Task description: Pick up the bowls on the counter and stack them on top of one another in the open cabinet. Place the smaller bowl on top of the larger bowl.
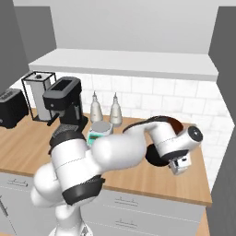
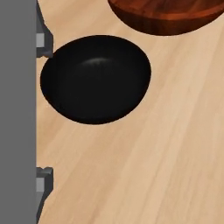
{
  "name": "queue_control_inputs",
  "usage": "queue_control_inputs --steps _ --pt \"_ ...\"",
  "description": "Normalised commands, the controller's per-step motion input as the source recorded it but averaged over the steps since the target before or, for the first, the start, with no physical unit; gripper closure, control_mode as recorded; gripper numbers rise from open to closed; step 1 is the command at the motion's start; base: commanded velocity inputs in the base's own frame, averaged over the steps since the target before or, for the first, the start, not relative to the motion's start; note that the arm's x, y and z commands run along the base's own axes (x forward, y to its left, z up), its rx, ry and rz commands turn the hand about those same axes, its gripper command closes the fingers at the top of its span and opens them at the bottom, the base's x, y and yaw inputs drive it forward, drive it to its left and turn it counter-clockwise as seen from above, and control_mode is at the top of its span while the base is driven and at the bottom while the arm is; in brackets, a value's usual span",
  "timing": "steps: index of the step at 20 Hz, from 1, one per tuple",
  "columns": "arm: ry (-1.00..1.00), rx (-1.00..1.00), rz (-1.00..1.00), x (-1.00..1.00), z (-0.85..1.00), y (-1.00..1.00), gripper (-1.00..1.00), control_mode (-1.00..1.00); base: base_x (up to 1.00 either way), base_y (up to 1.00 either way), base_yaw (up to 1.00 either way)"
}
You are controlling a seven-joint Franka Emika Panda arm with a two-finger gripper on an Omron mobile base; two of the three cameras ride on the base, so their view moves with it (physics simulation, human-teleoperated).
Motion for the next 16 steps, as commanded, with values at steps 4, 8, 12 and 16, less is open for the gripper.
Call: queue_control_inputs --steps 4,8,12,16 --pt "0.11 -0.05 -0.02 0.45 -0.30 0.00 -1.00 -1.00 0.00 0.00 0.00" --pt "0.13 0.00 -0.03 0.23 -0.36 0.00 -1.00 -1.00 0.00 0.00 0.00" --pt "0.09 0.00 0.00 0.00 -0.32 0.00 -1.00 -1.00 0.00 0.00 0.00" --pt "0.06 0.00 0.00 0.02 -0.24 0.00 -1.00 -1.00 0.00 0.00 0.00"
